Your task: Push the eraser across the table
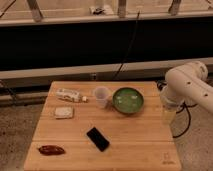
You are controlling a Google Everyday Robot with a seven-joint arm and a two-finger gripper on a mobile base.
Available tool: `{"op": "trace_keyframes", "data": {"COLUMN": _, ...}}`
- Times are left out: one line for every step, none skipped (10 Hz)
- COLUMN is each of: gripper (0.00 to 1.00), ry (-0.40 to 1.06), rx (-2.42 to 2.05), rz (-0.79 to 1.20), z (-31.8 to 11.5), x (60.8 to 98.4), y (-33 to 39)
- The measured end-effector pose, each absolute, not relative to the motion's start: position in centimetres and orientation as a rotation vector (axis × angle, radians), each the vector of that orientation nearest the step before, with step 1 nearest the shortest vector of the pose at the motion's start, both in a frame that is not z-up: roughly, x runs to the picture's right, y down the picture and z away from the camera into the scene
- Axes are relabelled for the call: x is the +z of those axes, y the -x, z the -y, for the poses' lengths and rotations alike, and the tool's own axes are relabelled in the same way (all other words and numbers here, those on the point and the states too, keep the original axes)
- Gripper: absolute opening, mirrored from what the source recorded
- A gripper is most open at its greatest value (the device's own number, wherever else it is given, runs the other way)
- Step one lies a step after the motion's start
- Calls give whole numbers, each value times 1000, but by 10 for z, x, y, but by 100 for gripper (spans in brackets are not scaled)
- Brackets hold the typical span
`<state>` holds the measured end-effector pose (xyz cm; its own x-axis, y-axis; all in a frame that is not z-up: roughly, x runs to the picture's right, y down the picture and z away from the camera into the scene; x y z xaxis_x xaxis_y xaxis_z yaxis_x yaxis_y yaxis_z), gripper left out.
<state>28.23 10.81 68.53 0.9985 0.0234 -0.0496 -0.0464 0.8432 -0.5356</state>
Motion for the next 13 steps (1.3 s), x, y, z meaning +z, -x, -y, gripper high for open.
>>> {"op": "trace_keyframes", "data": {"gripper": 80, "ry": 562, "rx": 21, "rz": -41, "z": -114, "x": 687, "y": -273}}
{"op": "trace_keyframes", "data": {"gripper": 80, "ry": 561, "rx": 12, "rz": -39, "z": -117, "x": 689, "y": -265}}
{"op": "trace_keyframes", "data": {"gripper": 80, "ry": 558, "rx": -2, "rz": -36, "z": -119, "x": 690, "y": -255}}
{"op": "trace_keyframes", "data": {"gripper": 80, "ry": 557, "rx": -9, "rz": -38, "z": -121, "x": 691, "y": -254}}
{"op": "trace_keyframes", "data": {"gripper": 80, "ry": 555, "rx": -21, "rz": -38, "z": -124, "x": 691, "y": -256}}
{"op": "trace_keyframes", "data": {"gripper": 80, "ry": 554, "rx": -31, "rz": -37, "z": -127, "x": 693, "y": -254}}
{"op": "trace_keyframes", "data": {"gripper": 80, "ry": 552, "rx": -48, "rz": -33, "z": -130, "x": 695, "y": -244}}
{"op": "trace_keyframes", "data": {"gripper": 80, "ry": 550, "rx": -60, "rz": -30, "z": -132, "x": 697, "y": -234}}
{"op": "trace_keyframes", "data": {"gripper": 80, "ry": 548, "rx": -75, "rz": -27, "z": -134, "x": 698, "y": -224}}
{"op": "trace_keyframes", "data": {"gripper": 80, "ry": 547, "rx": -96, "rz": -24, "z": -138, "x": 700, "y": -215}}
{"op": "trace_keyframes", "data": {"gripper": 80, "ry": 545, "rx": -112, "rz": -24, "z": -142, "x": 701, "y": -213}}
{"op": "trace_keyframes", "data": {"gripper": 80, "ry": 545, "rx": -126, "rz": -22, "z": -144, "x": 703, "y": -210}}
{"op": "trace_keyframes", "data": {"gripper": 80, "ry": 545, "rx": -138, "rz": -22, "z": -148, "x": 704, "y": -205}}
